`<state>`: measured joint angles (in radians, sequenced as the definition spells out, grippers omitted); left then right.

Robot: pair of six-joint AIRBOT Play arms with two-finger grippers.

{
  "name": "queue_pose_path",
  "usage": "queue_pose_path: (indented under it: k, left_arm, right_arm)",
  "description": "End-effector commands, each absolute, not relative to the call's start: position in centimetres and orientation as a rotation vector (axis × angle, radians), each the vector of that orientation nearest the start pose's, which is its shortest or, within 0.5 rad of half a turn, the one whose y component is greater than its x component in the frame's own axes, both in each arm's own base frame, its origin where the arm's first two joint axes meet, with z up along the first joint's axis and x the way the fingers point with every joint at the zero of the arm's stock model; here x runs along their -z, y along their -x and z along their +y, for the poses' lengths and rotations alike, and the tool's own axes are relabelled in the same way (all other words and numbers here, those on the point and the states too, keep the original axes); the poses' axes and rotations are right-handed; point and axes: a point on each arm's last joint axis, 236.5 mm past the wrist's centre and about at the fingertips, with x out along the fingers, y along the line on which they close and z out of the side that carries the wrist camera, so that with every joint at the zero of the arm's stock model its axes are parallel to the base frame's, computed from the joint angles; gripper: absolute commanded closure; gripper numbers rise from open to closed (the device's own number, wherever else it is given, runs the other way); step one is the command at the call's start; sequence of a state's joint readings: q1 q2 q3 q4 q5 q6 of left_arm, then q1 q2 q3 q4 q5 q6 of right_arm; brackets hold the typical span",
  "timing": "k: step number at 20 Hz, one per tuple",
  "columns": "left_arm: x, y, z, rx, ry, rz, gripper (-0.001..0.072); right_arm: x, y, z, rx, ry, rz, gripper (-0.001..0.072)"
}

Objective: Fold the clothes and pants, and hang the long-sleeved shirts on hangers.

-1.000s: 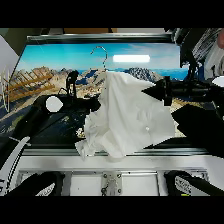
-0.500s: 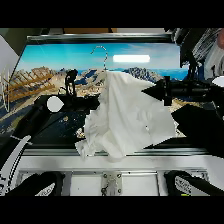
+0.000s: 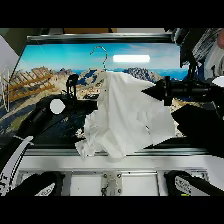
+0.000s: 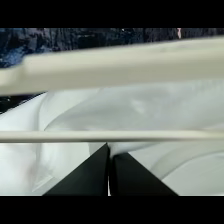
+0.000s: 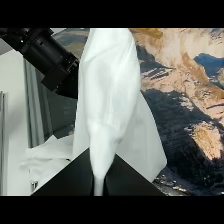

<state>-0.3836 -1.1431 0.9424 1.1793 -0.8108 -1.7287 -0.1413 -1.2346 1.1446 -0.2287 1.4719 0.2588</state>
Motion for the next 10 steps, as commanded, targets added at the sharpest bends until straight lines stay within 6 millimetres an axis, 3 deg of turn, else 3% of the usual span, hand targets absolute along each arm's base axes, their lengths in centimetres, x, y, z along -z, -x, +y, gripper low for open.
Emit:
queue_pose_path:
  k: [1, 7, 10]
  left_arm:
    - [-1.9, -34.7, -20.2, 0.363, 0.347, 1.111, 0.0692]
    - [-6.1, -35.6, -16.2, 0.302, 0.406, 1.009, 0.0692]
    - [-6.3, -35.6, -15.0, 0.277, 0.419, 1.009, 0.0693]
  right_arm:
    - [-19.5, -34.7, 18.2, -1.274, -0.163, 0.444, 0.0706]
    - [-23.1, -32.9, 18.4, -1.223, -0.199, 0.439, 0.0708]
    - [-24.6, -31.5, 18.7, -1.222, -0.202, 0.427, 0.0708]
